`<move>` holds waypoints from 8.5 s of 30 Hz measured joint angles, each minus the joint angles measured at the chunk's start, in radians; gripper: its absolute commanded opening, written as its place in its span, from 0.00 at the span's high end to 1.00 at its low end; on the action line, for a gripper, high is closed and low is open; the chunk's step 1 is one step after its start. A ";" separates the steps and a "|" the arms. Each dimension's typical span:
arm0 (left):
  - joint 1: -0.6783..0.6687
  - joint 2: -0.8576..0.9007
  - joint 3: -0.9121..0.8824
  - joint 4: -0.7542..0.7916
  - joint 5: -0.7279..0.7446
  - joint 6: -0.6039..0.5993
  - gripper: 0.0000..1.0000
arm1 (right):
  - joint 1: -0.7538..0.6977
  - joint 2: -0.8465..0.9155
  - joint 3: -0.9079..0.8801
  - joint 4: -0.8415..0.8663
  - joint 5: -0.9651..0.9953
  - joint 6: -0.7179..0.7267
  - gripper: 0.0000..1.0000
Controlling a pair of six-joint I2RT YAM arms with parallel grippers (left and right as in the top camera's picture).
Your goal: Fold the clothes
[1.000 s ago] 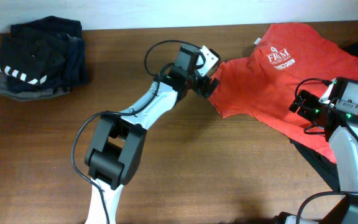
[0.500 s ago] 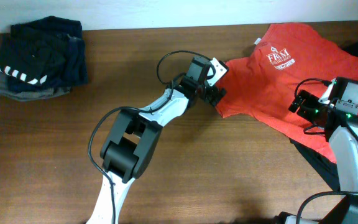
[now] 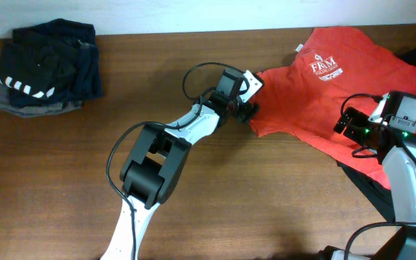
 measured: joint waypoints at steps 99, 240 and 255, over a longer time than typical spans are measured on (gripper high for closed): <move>0.550 0.027 0.515 -1.195 -0.460 -0.469 0.99 | 0.347 0.268 0.029 -0.435 0.137 0.435 0.96; 0.286 0.277 0.545 -0.315 0.254 0.006 0.69 | 0.134 0.305 0.251 -0.468 -0.153 0.042 0.55; 0.365 0.280 0.545 -0.303 0.243 0.000 0.69 | 0.292 0.305 -0.005 -0.306 -0.239 0.080 0.82</move>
